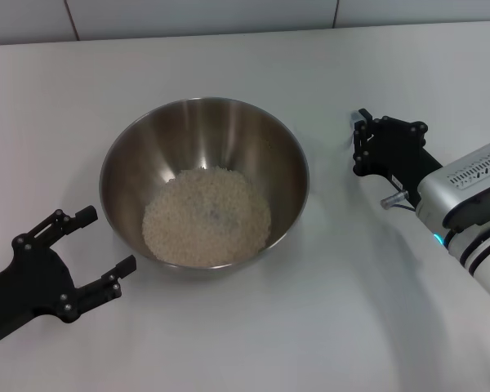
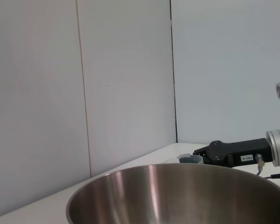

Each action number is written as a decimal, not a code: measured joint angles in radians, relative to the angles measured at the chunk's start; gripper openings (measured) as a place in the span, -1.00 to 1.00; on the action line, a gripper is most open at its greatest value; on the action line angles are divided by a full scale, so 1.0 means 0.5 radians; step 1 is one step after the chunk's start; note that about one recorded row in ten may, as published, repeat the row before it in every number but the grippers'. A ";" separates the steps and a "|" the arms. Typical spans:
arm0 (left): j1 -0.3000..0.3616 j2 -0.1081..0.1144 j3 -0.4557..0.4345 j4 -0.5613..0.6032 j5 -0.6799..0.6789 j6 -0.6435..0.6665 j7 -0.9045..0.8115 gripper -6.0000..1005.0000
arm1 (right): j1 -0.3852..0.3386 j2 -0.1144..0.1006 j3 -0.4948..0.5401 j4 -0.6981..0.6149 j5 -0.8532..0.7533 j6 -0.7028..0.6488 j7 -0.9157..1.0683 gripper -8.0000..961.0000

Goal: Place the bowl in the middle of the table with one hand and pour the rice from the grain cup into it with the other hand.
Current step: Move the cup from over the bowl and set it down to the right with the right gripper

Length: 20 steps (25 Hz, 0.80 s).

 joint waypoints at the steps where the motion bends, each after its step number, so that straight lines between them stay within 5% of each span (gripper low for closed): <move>1: 0.000 0.000 0.000 -0.001 0.000 0.000 0.000 0.69 | 0.000 0.000 0.000 0.000 0.000 0.001 0.000 -0.74; 10: 0.000 0.000 0.000 -0.004 0.000 0.003 -0.002 0.69 | -0.020 -0.001 -0.005 0.015 -0.001 0.003 0.001 -0.72; 20: 0.005 0.000 0.000 -0.004 0.000 0.003 -0.012 0.69 | -0.108 -0.014 -0.003 0.069 -0.003 -0.049 -0.004 0.07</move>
